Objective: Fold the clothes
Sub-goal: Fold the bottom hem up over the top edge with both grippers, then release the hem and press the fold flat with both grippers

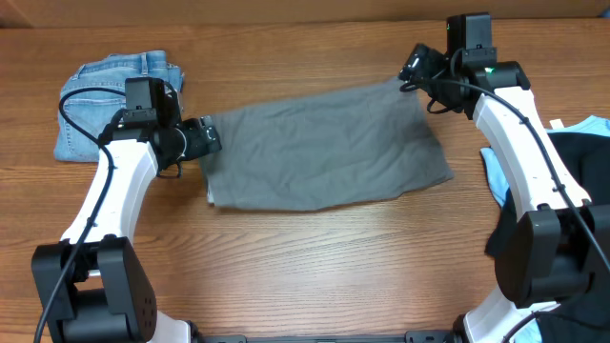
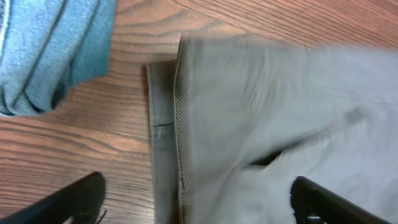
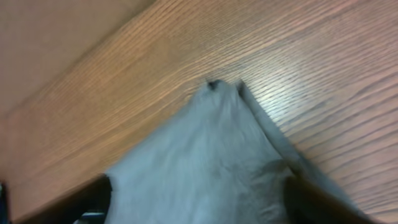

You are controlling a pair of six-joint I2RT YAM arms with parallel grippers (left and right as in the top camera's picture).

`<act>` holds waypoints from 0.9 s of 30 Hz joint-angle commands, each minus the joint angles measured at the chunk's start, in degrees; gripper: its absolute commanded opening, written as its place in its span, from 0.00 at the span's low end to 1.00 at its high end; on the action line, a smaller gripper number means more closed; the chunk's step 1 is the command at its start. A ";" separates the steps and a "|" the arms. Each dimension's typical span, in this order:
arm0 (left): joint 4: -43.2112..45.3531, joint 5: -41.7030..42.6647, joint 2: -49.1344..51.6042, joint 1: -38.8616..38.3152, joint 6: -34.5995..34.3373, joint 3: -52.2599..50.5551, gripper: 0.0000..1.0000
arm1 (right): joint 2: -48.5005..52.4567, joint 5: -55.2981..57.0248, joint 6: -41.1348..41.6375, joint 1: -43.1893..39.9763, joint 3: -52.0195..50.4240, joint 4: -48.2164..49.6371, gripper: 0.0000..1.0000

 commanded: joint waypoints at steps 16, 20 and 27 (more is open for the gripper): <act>-15.82 -0.11 -0.37 0.74 7.04 -0.15 1.00 | -1.40 -0.35 -7.80 -11.37 -3.13 -20.59 0.65; -14.43 2.47 -0.22 0.72 7.39 -2.60 1.00 | -1.40 -9.99 -13.22 -12.57 -10.73 -15.67 0.64; -10.62 15.23 -0.22 0.72 12.94 -4.00 1.00 | -1.40 -25.27 -23.02 -12.44 -23.02 -3.50 0.60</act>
